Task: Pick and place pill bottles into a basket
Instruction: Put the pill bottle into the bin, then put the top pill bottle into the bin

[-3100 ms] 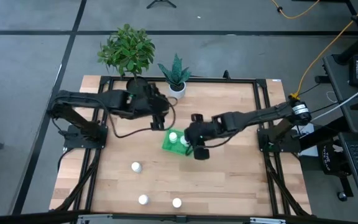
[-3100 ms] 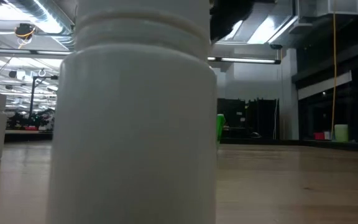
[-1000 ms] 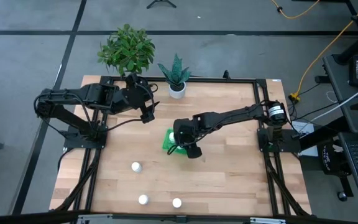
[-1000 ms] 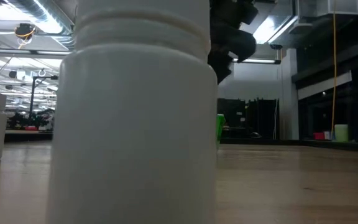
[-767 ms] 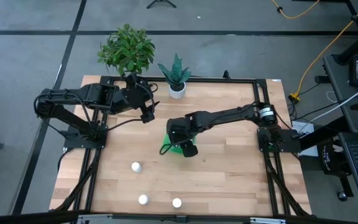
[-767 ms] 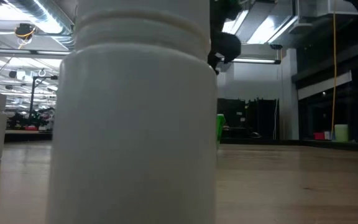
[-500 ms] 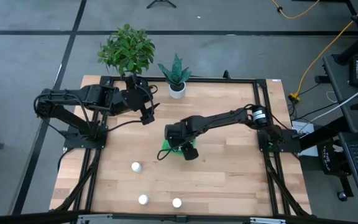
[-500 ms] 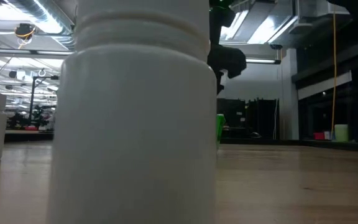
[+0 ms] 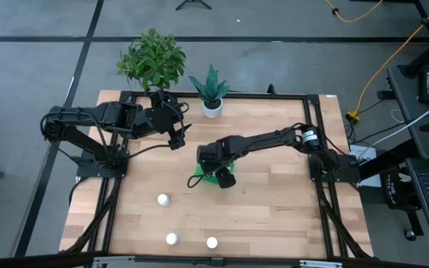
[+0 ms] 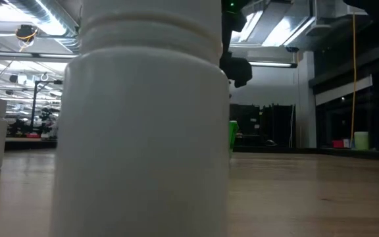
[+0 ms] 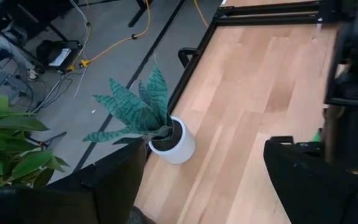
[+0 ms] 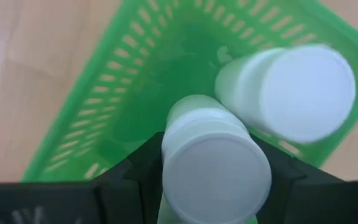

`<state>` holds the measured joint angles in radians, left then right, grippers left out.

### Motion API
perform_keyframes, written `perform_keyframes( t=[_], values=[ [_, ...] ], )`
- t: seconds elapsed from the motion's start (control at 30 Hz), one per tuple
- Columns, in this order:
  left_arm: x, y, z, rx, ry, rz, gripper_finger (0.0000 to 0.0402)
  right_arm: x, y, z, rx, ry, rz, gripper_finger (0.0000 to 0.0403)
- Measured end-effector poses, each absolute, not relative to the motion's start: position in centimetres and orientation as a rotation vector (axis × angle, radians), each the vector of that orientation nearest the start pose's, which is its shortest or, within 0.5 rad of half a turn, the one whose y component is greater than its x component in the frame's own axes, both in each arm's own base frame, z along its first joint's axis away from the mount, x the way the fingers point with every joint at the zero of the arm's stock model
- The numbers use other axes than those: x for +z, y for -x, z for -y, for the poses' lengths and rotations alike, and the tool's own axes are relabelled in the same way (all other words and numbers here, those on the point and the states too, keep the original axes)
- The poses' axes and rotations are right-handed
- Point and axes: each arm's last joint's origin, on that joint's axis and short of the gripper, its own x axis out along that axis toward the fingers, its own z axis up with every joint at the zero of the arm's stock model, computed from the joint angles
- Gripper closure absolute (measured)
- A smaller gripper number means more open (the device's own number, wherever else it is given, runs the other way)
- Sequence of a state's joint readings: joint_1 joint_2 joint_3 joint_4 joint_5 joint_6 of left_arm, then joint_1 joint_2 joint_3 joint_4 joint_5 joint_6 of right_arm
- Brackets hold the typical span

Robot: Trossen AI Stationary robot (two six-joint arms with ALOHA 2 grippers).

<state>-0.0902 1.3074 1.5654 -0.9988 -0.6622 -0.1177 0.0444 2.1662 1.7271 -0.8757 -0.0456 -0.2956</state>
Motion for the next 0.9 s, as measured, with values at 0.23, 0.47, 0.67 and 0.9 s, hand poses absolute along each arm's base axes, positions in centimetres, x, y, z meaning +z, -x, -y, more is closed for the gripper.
perform_keyframes(
  t=[0.23, 0.47, 0.67, 0.9],
  values=[
    [41.78, -24.02, 0.39, 0.584, -0.166, -0.663, 0.0082, 17.87, -43.96, -1.33, 0.255, 0.241, -1.295, 0.0227],
    [41.78, -24.02, 0.39, 0.582, -0.171, -0.665, 0.0082, 17.85, -43.92, -1.38, 0.243, 0.222, -1.301, 0.0198],
    [41.78, -24.02, 0.39, 0.581, -0.172, -0.665, 0.0082, 17.86, -43.88, -1.31, 0.235, 0.212, -1.306, 0.0170],
    [41.76, -24.04, 0.42, 0.571, -0.161, -0.666, 0.0082, 17.84, -43.85, -1.30, 0.225, 0.216, -1.311, 0.0165]
  ],
)
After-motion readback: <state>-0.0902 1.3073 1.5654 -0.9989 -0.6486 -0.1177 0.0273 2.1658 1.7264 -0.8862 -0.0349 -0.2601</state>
